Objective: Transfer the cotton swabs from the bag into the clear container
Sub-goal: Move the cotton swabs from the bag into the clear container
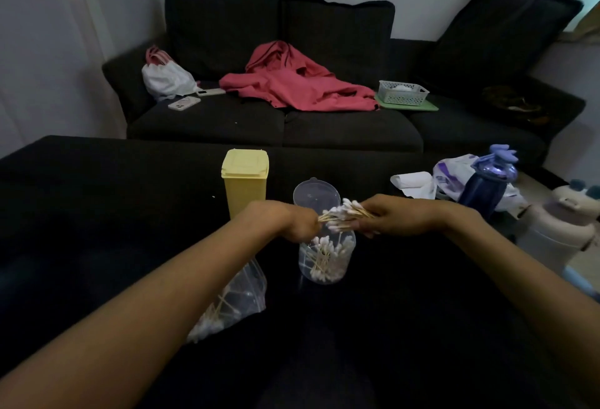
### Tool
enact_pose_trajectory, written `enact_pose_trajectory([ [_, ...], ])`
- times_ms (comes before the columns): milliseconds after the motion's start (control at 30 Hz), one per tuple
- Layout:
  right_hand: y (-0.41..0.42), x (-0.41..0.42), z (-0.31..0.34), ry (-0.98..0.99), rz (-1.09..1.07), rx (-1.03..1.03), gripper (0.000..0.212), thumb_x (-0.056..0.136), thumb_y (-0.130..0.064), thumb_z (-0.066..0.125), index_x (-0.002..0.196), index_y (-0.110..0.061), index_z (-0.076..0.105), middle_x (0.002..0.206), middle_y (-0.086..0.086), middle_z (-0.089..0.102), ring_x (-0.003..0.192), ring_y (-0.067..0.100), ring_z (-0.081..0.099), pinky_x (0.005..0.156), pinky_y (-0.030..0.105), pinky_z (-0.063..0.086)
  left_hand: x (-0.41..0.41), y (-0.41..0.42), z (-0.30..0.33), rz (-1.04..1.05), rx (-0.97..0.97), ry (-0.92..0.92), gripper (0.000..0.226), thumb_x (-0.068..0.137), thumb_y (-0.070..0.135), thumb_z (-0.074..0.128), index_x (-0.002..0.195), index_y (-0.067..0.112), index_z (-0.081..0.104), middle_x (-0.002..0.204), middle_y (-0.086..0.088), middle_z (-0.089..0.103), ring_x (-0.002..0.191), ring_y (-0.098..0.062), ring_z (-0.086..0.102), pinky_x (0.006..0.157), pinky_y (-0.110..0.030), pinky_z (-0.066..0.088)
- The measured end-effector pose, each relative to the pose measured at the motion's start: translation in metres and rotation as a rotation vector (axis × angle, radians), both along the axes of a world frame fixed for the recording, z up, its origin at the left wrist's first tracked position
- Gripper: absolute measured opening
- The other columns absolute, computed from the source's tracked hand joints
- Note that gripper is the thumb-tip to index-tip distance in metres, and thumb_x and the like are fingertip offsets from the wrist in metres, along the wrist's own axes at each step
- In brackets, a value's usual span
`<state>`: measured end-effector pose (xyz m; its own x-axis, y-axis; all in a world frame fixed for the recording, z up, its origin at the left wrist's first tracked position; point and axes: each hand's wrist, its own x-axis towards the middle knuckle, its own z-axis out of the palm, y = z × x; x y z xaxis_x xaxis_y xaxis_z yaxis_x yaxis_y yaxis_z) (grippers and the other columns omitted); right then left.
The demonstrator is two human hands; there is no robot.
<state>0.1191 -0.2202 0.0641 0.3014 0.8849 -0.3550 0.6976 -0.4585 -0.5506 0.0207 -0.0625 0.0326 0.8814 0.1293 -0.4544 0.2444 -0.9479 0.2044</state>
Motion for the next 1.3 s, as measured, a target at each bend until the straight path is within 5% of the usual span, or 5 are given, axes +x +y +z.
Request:
enact_pose_trajectory([
  [133,-0.007,0.006,0.001,0.173,-0.187,0.031,0.024,0.099,-0.023,0.041,0.081,-0.013,0.054,0.07,-0.003,0.049,0.054,0.002,0.044,0.05,0.012,0.037,-0.005,0.011,-0.003,0.063,0.005,-0.12,0.027,0.101,0.022,0.032,0.097,0.006,0.054,0.1,-0.012,0.056,0.087,-0.024,0.053,0.082,-0.036,0.042],
  [467,0.02,-0.029,-0.041,0.762,-0.611,0.417,0.025,0.099,-0.023,0.043,0.094,-0.004,0.059,0.066,0.003,0.055,0.051,0.004,0.051,0.043,0.013,0.036,-0.025,-0.039,-0.011,0.477,-1.089,-0.243,0.03,0.099,0.023,0.029,0.07,0.024,0.036,0.056,0.01,0.036,0.037,-0.001,0.024,0.035,-0.013,0.017],
  [833,0.022,-0.032,-0.033,0.704,-0.477,0.299,0.032,0.101,-0.033,0.036,0.092,-0.011,0.057,0.077,0.005,0.055,0.067,0.009,0.049,0.058,0.019,0.036,-0.025,-0.034,-0.004,0.408,-0.765,-0.144,0.022,0.1,0.02,0.029,0.082,0.018,0.042,0.061,0.003,0.033,0.045,-0.006,0.023,0.038,-0.015,0.021],
  [1033,0.034,-0.041,-0.026,0.409,-0.504,0.249,0.035,0.103,-0.027,0.031,0.074,-0.015,0.048,0.065,0.001,0.043,0.054,0.008,0.04,0.052,0.02,0.033,-0.009,-0.036,-0.005,0.146,-0.177,-0.194,0.033,0.096,0.005,0.04,0.126,-0.001,0.051,0.12,-0.021,0.057,0.099,-0.032,0.056,0.074,-0.03,0.041],
  [1300,0.044,-0.04,-0.018,0.17,-0.451,0.324,0.041,0.103,-0.022,0.029,0.069,-0.016,0.05,0.07,0.001,0.051,0.066,0.009,0.049,0.065,0.024,0.039,-0.015,-0.035,0.006,0.285,-0.67,-0.207,0.047,0.089,0.014,0.062,0.133,0.009,0.047,0.134,-0.012,0.051,0.123,-0.028,0.049,0.091,-0.036,0.046],
])
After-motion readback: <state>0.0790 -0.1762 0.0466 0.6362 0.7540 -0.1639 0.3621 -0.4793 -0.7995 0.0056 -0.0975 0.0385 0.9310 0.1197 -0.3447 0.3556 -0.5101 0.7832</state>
